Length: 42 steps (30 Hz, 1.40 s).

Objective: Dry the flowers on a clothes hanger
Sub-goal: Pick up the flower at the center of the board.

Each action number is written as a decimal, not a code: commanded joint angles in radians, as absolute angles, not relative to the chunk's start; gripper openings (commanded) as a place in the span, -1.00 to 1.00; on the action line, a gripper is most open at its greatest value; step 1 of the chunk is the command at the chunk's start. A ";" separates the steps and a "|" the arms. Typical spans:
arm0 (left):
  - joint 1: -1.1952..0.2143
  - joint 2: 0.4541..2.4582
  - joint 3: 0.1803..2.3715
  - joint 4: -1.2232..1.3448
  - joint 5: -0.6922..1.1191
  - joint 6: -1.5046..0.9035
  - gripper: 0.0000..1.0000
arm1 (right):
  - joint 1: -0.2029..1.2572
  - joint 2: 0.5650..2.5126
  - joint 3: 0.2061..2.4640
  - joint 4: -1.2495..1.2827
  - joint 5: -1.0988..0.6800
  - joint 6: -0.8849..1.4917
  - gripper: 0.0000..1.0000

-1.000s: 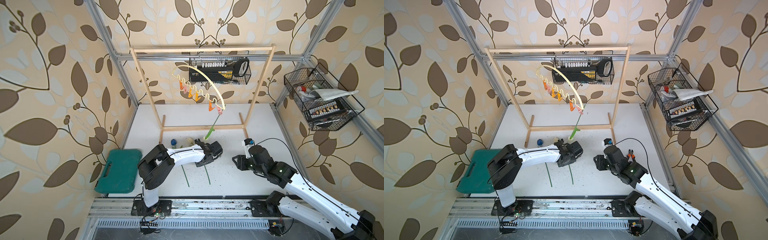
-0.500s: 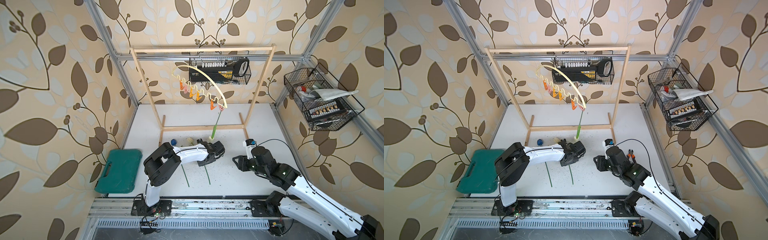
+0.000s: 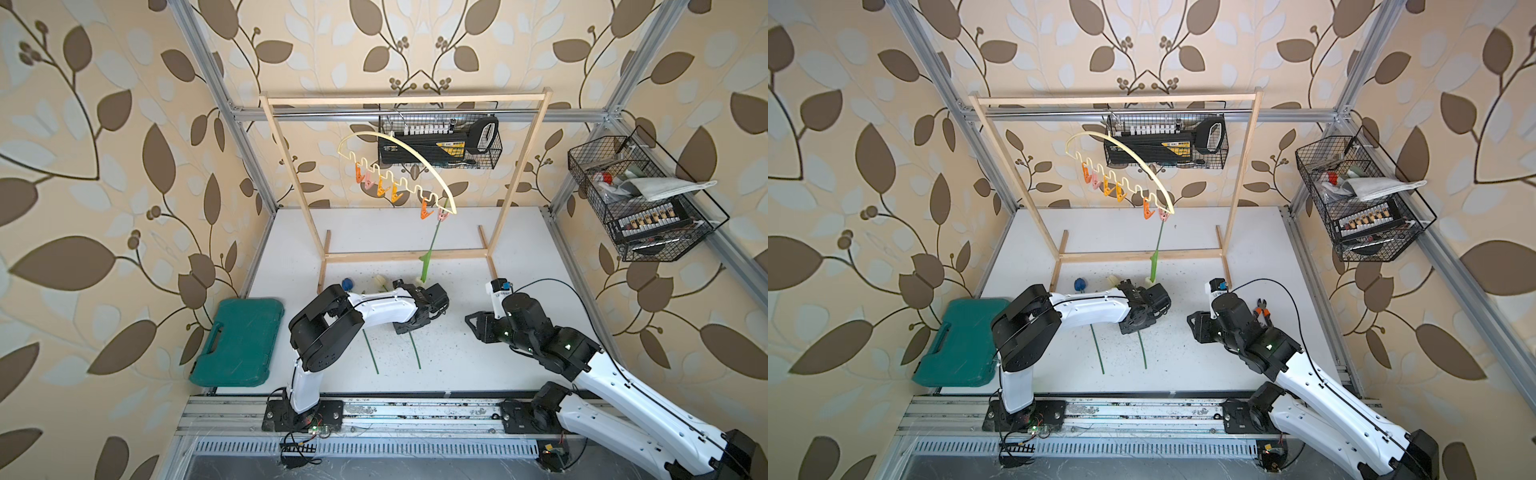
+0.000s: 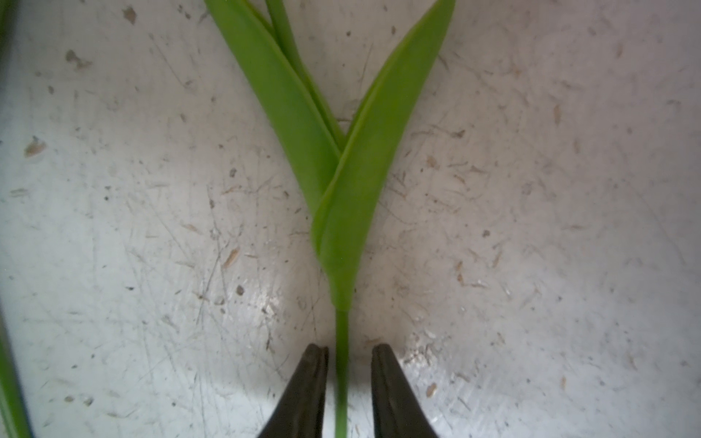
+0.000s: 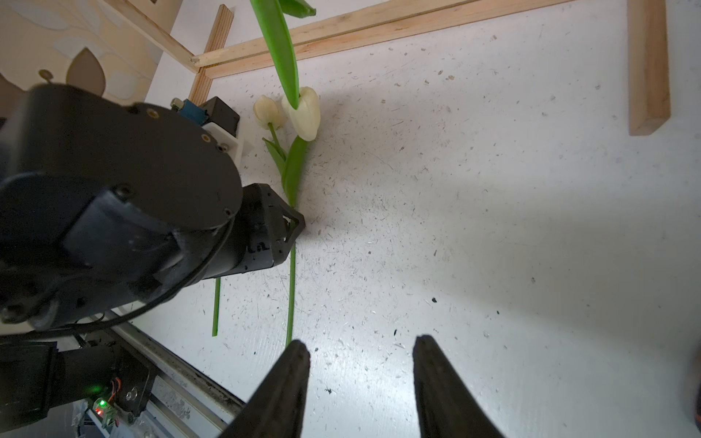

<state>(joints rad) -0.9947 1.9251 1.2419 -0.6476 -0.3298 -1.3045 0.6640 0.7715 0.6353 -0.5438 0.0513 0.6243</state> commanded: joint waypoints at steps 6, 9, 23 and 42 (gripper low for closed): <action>-0.989 1.948 1.232 -0.681 -0.305 -1.333 -0.73 | 0.657 0.746 0.648 -0.581 0.055 0.631 -0.06; -0.986 1.956 1.241 -0.696 -0.302 -1.330 -0.86 | 0.657 0.741 0.662 -0.593 0.060 0.628 -0.06; -0.980 1.807 1.318 -0.802 -0.336 -1.268 -1.00 | 0.657 0.730 0.688 -0.598 0.017 0.555 -0.05; -0.763 1.434 1.349 -0.808 0.064 -1.104 -0.97 | 0.704 0.494 0.539 -0.313 -0.321 0.365 0.13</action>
